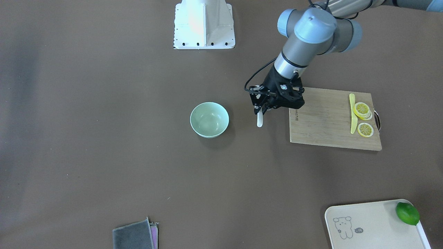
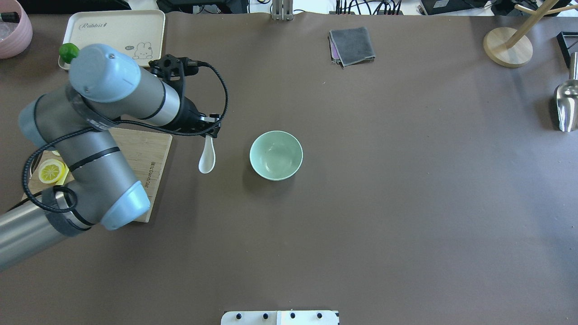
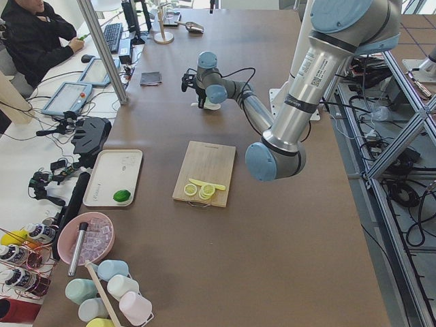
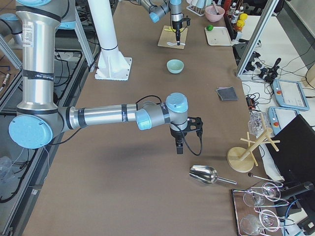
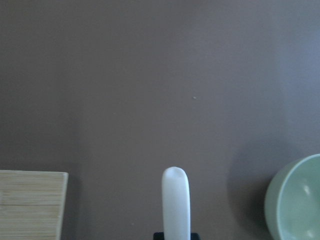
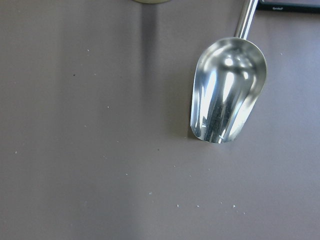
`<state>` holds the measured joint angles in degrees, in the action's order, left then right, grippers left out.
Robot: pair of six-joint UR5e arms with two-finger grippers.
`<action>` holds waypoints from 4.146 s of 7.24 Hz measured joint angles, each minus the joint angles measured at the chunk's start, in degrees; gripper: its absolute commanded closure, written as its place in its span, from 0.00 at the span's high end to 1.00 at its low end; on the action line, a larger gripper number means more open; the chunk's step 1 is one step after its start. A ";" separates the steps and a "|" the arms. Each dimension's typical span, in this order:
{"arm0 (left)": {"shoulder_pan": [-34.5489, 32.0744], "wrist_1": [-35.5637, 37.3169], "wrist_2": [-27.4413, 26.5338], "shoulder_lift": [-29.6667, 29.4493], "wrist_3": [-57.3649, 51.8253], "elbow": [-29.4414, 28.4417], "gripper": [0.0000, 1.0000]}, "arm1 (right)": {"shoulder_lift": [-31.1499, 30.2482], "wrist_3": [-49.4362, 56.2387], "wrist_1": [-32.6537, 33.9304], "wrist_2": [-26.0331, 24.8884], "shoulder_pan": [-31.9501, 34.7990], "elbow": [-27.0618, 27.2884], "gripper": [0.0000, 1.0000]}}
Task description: Place spoon in bowl
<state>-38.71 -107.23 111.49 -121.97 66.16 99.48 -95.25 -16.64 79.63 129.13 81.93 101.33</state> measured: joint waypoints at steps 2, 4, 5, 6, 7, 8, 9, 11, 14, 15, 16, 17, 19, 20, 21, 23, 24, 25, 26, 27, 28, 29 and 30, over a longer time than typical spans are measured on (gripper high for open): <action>3.04 -2.40 -5.98 -6.08 2.62 -5.88 0.00 | -1.25 0.90 1.69 2.64 2.38 -0.10 1.00; 3.62 -9.61 -9.02 -9.57 3.64 -13.56 0.00 | -1.90 0.94 2.62 3.17 3.43 0.06 1.00; 4.09 -11.70 -9.65 -10.34 4.34 -15.59 0.00 | -1.83 0.87 3.42 3.21 3.59 0.20 1.00; 4.98 -12.44 -9.90 -10.66 5.10 -16.35 0.00 | -1.66 0.84 4.43 3.22 3.63 0.47 1.00; 6.08 -12.63 -9.95 -10.77 6.70 -16.52 0.93 | -1.57 0.76 5.01 3.23 3.68 0.71 1.00; 6.93 -12.70 -10.00 -10.79 8.39 -16.50 0.98 | -1.55 0.62 5.26 3.25 3.72 0.82 1.00; 7.31 -12.68 -10.08 -10.79 9.13 -16.32 0.98 | -1.54 0.50 5.38 3.34 3.74 0.85 1.00; 6.44 -8.41 -10.16 -11.23 8.67 -13.41 0.98 | -1.87 0.41 5.65 4.37 4.13 0.85 1.00; -1.14 13.96 -9.31 -8.65 -7.86 1.08 0.98 | -2.43 1.05 10.04 5.23 6.11 2.82 1.00; -5.84 17.74 -6.55 -5.31 -15.35 4.26 0.98 | -2.90 1.86 10.84 5.27 6.37 3.46 1.00; -12.42 19.19 -0.61 -0.59 -22.53 5.85 0.98 | -3.37 4.01 11.16 5.13 6.78 3.71 1.00; -19.77 19.76 5.60 3.95 -30.67 6.07 0.98 | -3.75 6.62 11.33 4.78 7.32 3.70 1.00; -36.33 20.47 14.76 11.64 -54.79 1.56 0.98 | -4.28 10.21 11.41 4.45 7.96 3.43 1.00; -43.50 20.37 17.75 13.39 -60.68 -2.55 0.98 | -4.47 10.94 11.41 4.47 8.24 3.38 1.00; -48.31 19.97 19.32 14.48 -62.97 -5.80 0.98 | -4.55 11.17 11.40 4.57 8.35 3.39 1.00; -52.00 13.81 20.06 20.02 -64.13 -7.69 0.98 | -4.61 11.19 11.34 4.90 8.41 3.60 1.00; -52.78 7.91 20.22 24.23 -64.25 -7.90 0.98 | -4.65 11.16 11.33 4.95 8.41 3.70 1.00; -53.08 2.32 20.37 28.38 -64.29 -8.01 0.98 | -4.66 11.15 11.31 4.96 8.41 3.77 1.00; -53.20 -1.06 20.44 31.48 -64.30 -7.96 0.98 | -4.68 11.13 11.29 4.93 8.42 3.80 1.00; -53.26 -2.22 20.44 33.17 -64.29 -7.62 0.98 | -4.80 11.11 11.31 4.89 8.42 3.80 1.00; -53.28 -1.80 20.73 33.92 -64.18 -6.67 0.98 | -5.13 11.08 11.32 4.89 8.42 3.80 1.00; -53.30 0.51 21.38 34.37 -63.94 -4.80 0.98 | -5.56 10.96 11.33 4.90 8.42 3.79 1.00; -53.29 4.63 21.68 34.52 -63.73 -1.74 0.98 | -5.79 10.74 11.35 4.80 8.40 3.76 1.00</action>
<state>-92.01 -102.60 133.17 -87.45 2.43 97.74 -101.04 -5.90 90.98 133.93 90.34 105.09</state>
